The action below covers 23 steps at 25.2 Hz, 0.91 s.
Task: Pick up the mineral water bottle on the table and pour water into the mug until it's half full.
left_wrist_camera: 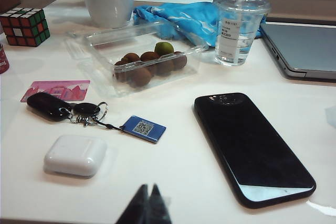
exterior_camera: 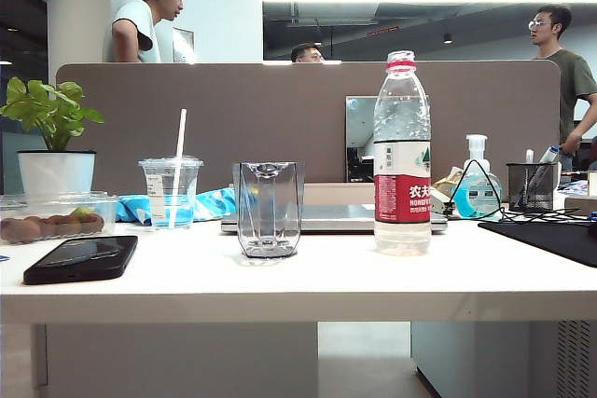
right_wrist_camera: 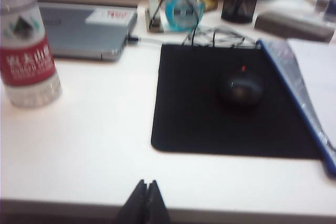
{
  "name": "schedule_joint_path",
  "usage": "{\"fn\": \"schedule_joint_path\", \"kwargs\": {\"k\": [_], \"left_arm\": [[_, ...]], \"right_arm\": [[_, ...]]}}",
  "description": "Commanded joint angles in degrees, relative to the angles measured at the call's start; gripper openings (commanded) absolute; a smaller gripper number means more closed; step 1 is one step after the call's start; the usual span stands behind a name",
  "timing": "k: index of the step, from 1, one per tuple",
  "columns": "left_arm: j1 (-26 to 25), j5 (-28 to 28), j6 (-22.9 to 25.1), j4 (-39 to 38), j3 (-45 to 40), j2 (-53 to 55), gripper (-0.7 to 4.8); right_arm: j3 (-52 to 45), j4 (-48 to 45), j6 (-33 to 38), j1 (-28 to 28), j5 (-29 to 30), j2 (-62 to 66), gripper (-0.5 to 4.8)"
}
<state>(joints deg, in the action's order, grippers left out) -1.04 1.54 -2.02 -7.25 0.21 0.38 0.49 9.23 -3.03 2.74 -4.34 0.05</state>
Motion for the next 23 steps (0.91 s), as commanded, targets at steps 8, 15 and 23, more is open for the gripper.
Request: {"fn": "schedule_joint_path", "kwargs": {"k": [8,15,23], "left_arm": [[0.04,-0.46,0.02,-0.7,0.59,0.04,-0.05],[0.22,-12.17,-2.45,8.59,13.16,1.95,-0.04],[1.6,-44.54,-2.38,6.47,20.48,27.21,-0.04]], "right_arm": [[-0.2,-6.32,0.04,0.09,12.2,-0.02,-0.05],[20.87,6.34,3.91,-0.02,5.53,1.79,-0.06],[40.22,15.45,-7.1,0.09,16.59,23.32,0.19]]}}
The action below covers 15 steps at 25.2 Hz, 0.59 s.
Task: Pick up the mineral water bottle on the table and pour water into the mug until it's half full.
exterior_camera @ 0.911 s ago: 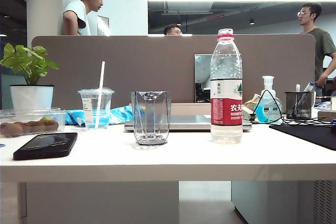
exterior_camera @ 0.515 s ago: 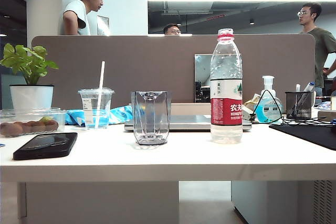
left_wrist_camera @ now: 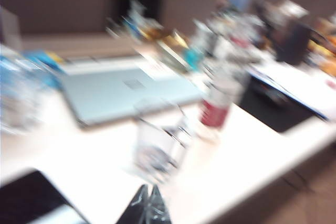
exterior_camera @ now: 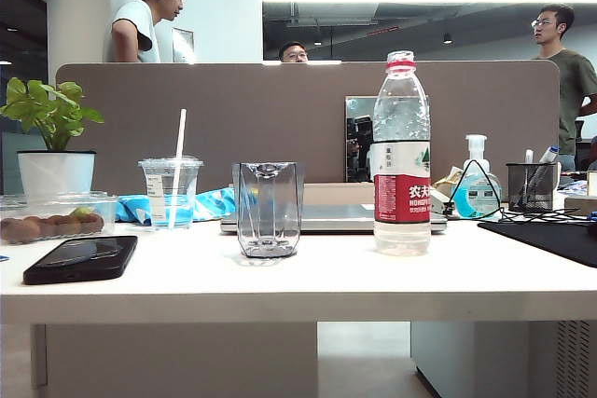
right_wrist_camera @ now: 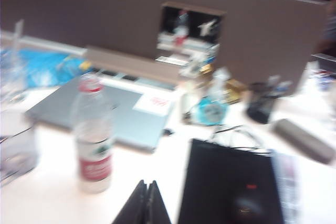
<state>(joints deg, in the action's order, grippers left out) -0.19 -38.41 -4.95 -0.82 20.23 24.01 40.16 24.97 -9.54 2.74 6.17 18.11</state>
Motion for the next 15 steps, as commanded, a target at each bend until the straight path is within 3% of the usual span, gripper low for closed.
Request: {"fn": "schedule_joint_path", "kwargs": {"k": [1,4,5,6,8,12,15], "left_arm": [[1.66,-4.92,2.82,-0.04,0.46,5.73,-0.04],[3.85,-4.28,7.19,-0.44,0.46,6.56,-0.04],[5.05,-2.08,8.0,-0.44,0.46,6.56,-0.04],[5.33,-0.61,7.96,-0.44,0.46,6.56,-0.04],[5.64,2.47,7.93,-0.39,0.46,6.58,-0.04],[5.64,2.21,7.93,-3.23,0.46,6.56,-0.04],[5.64,2.21,7.96,-6.12,0.46,6.56,-0.04]], "right_arm": [[0.42,-1.03,-0.59,0.17,10.36,9.84,0.53],[0.42,-6.19,-0.59,0.87,10.86,21.2,1.43],[0.42,-12.41,-0.59,2.05,8.76,27.5,1.98],[0.42,-15.58,-0.59,2.62,8.61,30.18,2.14],[0.42,-26.34,0.2,4.81,9.05,39.23,2.18],[-0.46,-41.86,2.67,9.05,8.68,52.33,2.35],[-7.32,-60.92,6.6,9.42,4.31,55.08,2.36]]}}
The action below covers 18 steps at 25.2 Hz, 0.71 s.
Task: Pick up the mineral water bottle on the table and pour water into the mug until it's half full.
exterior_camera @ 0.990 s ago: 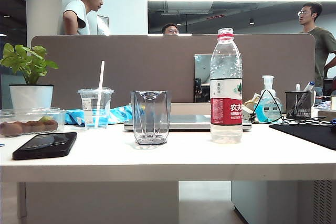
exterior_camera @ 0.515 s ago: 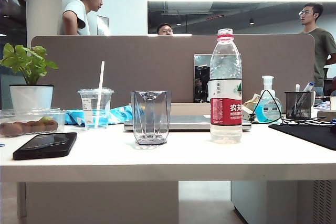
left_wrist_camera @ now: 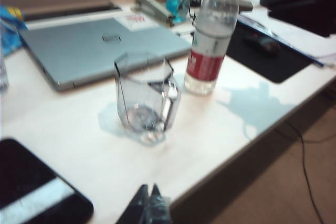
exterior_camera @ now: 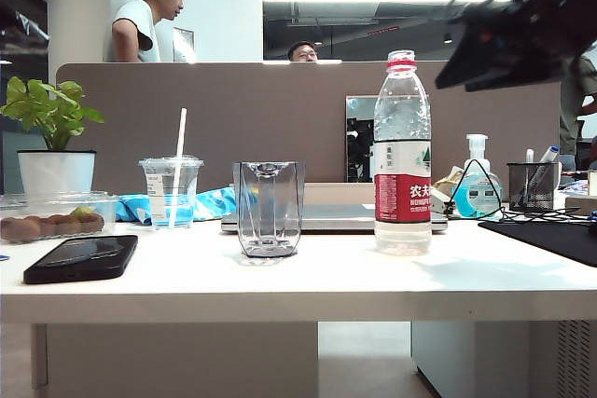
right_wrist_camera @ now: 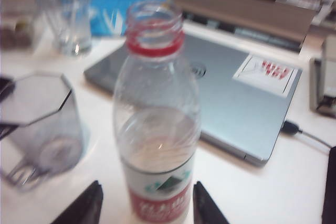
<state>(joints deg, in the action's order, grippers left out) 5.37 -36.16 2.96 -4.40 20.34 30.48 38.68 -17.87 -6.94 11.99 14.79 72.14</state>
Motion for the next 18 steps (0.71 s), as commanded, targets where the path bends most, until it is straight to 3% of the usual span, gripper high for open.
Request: {"fn": "schedule_joint_path", "kwargs": {"k": [1,3,11,14,18], "left_arm": [[0.09,-0.07,0.04,-2.93,0.35,0.07,-0.04],[0.09,-0.04,0.04,-3.3,0.35,0.09,-0.04],[0.09,0.07,0.09,-3.3,0.35,0.09,-0.04],[0.09,0.15,0.07,-3.43,0.35,0.09,-0.04],[0.13,0.15,0.07,-3.93,0.35,0.09,-0.04]], "right_arm": [[-7.41,-21.53,4.35,0.17,-5.03,1.09,2.41],[-11.61,-28.68,6.05,0.17,-8.04,1.4,2.85],[-17.79,-42.32,6.95,0.94,-8.5,10.45,3.11],[-17.33,-55.08,6.95,1.92,-8.46,21.14,3.93],[-15.93,-61.75,6.97,2.69,-7.69,29.64,4.69]]}}
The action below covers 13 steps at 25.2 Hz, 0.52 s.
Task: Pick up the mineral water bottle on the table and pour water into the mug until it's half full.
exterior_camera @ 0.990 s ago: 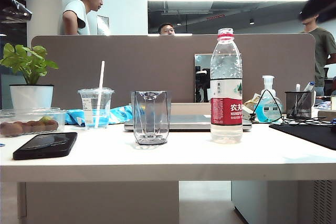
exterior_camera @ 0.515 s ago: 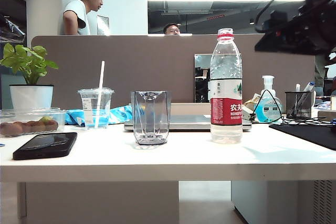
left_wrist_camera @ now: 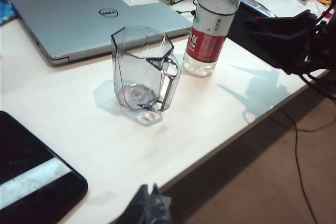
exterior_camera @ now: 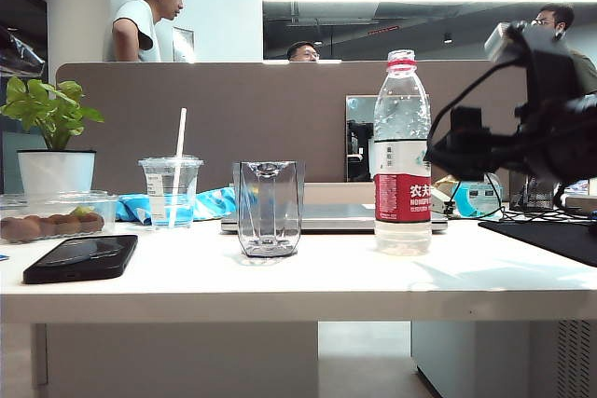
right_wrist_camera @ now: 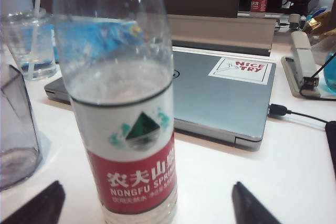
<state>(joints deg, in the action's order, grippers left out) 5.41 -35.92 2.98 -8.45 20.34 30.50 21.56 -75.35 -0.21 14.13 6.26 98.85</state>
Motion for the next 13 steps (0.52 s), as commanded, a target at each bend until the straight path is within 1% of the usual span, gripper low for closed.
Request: {"fn": "schedule_joint_path", "kwargs": {"k": [1,7,13], "left_arm": [[0.09,-0.15,0.04,-0.04,0.35,0.07,-0.04],[0.09,-0.24,0.07,-1.36,0.35,0.07,-0.04],[0.09,-0.17,0.07,-1.7,0.35,0.07,-0.04]], "right_arm": [[1.95,-4.24,0.24,0.63,1.64,4.26,4.73],[7.08,-4.17,0.24,0.96,3.78,9.42,4.73],[12.22,-4.2,0.22,0.96,4.28,13.38,4.73]]}}
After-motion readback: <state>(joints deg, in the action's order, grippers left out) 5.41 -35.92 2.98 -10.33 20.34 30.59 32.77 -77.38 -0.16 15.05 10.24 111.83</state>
